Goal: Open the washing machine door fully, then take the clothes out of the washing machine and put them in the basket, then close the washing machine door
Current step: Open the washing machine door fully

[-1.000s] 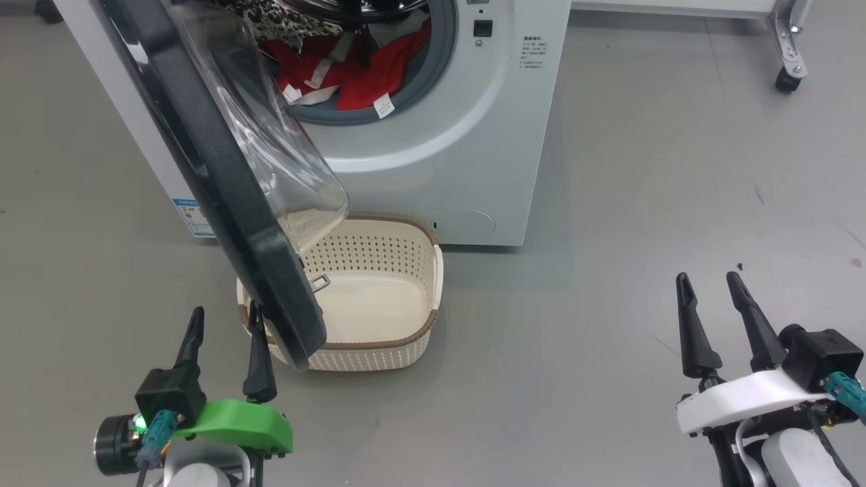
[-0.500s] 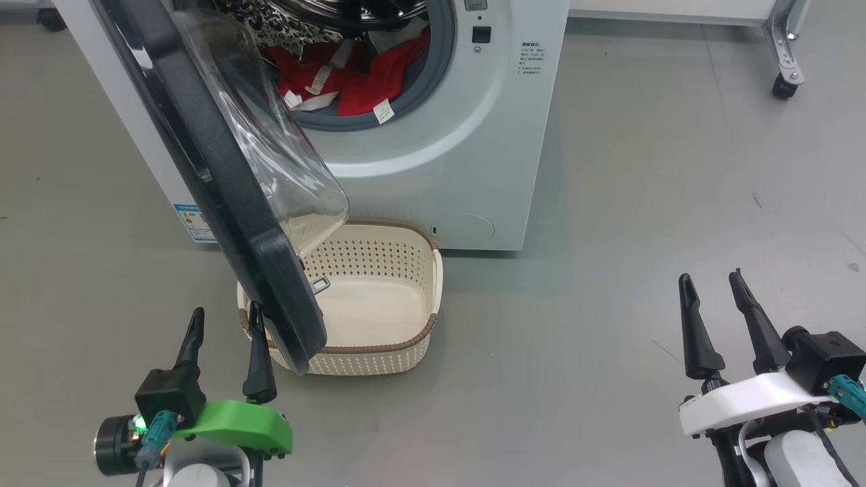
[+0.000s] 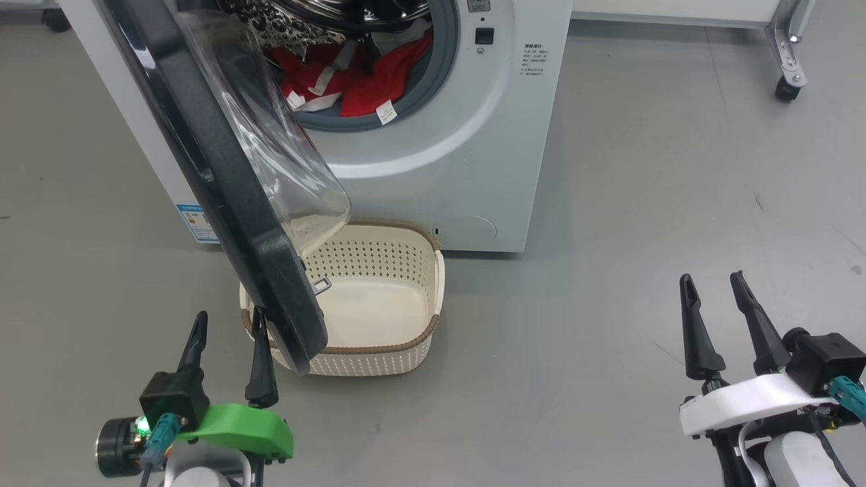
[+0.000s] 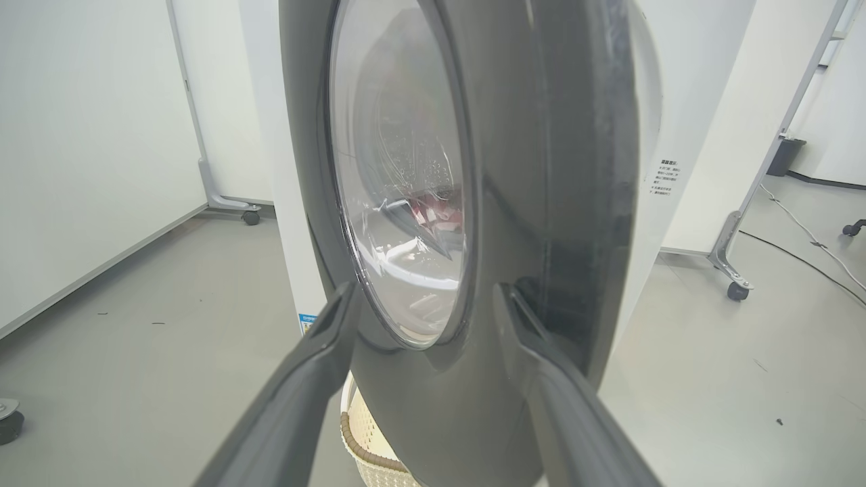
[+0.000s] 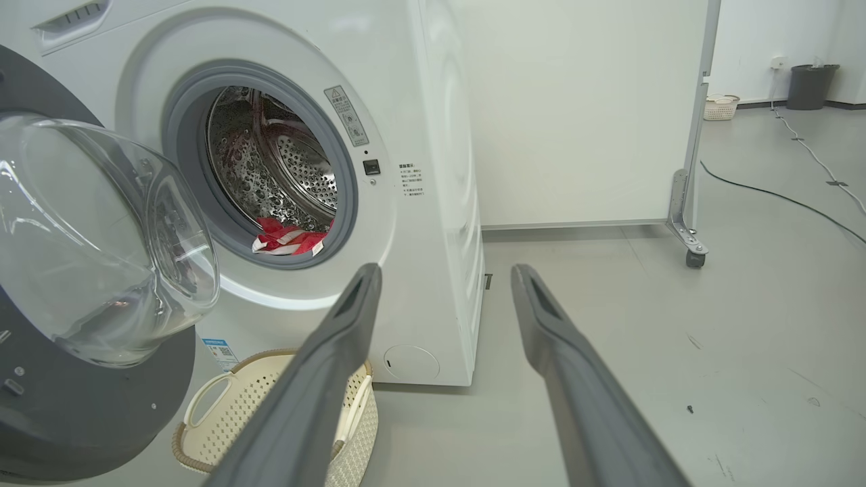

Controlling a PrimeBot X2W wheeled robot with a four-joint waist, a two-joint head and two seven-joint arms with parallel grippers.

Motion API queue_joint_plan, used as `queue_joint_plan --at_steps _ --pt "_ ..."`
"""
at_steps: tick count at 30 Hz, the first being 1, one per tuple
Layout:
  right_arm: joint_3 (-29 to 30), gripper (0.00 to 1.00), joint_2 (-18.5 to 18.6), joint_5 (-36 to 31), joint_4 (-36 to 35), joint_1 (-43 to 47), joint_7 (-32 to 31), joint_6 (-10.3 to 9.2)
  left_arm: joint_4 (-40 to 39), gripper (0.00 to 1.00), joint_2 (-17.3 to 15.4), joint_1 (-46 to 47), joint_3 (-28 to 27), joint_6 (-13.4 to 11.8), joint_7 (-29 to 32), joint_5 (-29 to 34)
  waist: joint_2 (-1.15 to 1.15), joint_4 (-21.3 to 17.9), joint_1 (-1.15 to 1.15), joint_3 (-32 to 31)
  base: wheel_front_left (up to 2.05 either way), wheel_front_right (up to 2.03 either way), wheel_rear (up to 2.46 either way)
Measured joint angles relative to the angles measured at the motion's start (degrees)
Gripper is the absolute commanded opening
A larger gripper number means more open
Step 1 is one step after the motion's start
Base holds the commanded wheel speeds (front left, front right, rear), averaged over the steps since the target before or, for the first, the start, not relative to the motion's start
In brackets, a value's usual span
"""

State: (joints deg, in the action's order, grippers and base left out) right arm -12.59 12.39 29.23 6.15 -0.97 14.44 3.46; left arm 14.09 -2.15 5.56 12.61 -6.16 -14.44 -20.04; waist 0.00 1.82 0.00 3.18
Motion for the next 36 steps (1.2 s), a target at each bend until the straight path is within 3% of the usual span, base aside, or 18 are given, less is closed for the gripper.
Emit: queue_joint_plan --at_steps 21,22,24,36 --pt "1.55 1.0 -1.49 -1.46 1.82 1.47 0.0 1.12 0.6 1.0 0.0 -0.96 -0.38 0.9 -0.01 1.2 0.0 -0.09 0.0 -0.65 0.0 0.0 0.0" --pt "1.65 1.0 -1.55 -1.66 1.82 1.47 0.0 1.15 0.69 0.61 0.0 -0.97 -0.42 0.91 0.0 1.23 0.0 -0.07 0.0 -0.61 0.0 0.0 0.0" --pt "1.82 1.0 -1.64 -1.67 1.85 1.47 0.0 1.18 0.76 0.0 0.0 -0.99 -0.45 0.9 0.0 1.25 0.0 -0.03 0.0 -0.53 0.0 0.0 0.0" --pt "2.72 1.0 -2.68 -2.16 1.99 1.47 0.0 1.55 -4.23 0.0 -0.13 -0.74 -4.12 0.83 -0.01 2.07 0.0 0.17 0.0 -0.35 0.0 0.0 0.0"
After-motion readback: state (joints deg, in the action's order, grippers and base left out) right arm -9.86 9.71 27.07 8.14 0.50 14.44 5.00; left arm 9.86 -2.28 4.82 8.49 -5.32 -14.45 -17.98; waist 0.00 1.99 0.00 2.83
